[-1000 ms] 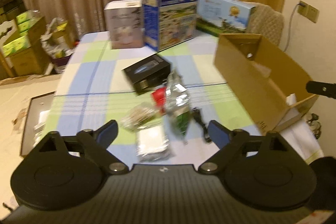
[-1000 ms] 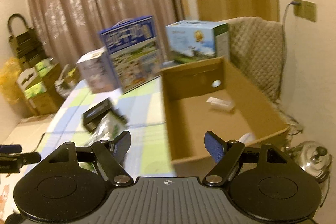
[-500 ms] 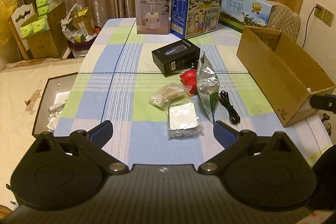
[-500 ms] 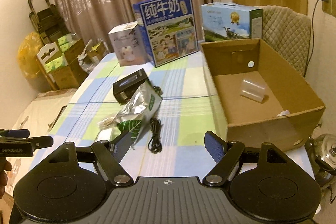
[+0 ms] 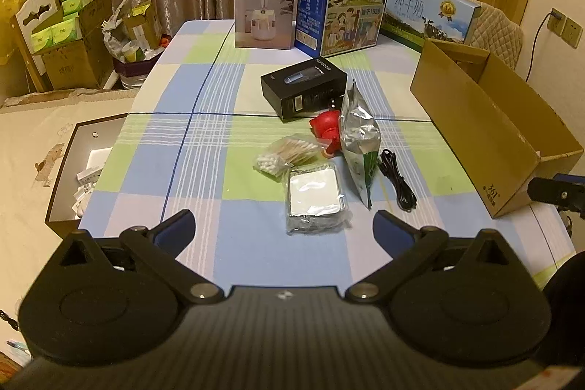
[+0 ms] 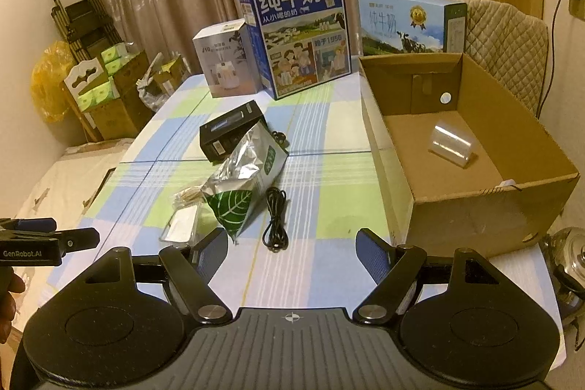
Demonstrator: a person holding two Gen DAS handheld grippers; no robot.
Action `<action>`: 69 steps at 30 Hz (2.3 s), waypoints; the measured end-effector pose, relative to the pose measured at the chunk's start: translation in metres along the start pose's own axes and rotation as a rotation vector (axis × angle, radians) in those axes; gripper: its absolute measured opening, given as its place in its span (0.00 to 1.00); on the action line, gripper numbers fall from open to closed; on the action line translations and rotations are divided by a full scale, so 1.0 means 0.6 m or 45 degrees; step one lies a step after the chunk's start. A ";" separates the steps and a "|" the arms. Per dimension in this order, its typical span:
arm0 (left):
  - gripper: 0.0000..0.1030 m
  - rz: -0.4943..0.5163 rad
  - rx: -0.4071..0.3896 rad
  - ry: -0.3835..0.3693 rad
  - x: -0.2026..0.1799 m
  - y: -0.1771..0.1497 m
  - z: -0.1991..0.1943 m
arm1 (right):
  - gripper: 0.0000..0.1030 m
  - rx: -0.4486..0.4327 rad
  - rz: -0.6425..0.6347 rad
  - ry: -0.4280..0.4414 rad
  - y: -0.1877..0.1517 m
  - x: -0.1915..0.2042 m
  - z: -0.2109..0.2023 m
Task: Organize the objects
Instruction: 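Move the left tool to the clear container while the right tool approaches the black cable, then close the left tool on the clear container while the right tool grasps the black cable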
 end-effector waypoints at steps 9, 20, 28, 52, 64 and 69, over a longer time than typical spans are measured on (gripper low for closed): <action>0.99 -0.009 0.012 -0.017 -0.003 -0.004 0.010 | 0.72 0.018 -0.002 -0.001 -0.005 0.002 0.009; 0.99 -0.013 0.032 -0.029 -0.002 -0.006 0.025 | 0.72 0.048 -0.009 0.000 -0.012 0.004 0.029; 0.99 0.002 0.049 -0.035 -0.007 0.001 0.051 | 0.72 0.073 -0.011 0.002 -0.013 0.004 0.053; 0.95 0.155 0.173 -0.056 -0.038 0.023 0.214 | 0.71 0.176 -0.134 0.005 -0.013 0.004 0.220; 0.90 0.232 0.231 -0.087 -0.051 0.015 0.276 | 0.63 0.237 -0.162 0.002 -0.013 -0.019 0.290; 0.85 0.223 0.229 -0.099 -0.053 0.014 0.285 | 0.61 0.257 -0.181 0.035 -0.013 -0.012 0.310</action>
Point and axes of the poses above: each gripper's, at about its wrist camera, not at the fingertips, and z roughly the way its jaws point, x to its left, y to its top, the point moved 5 cm from there along z, roughly the way its jaws point, and after that the axes turned 3 degrees about z, right-handed, at the moved point
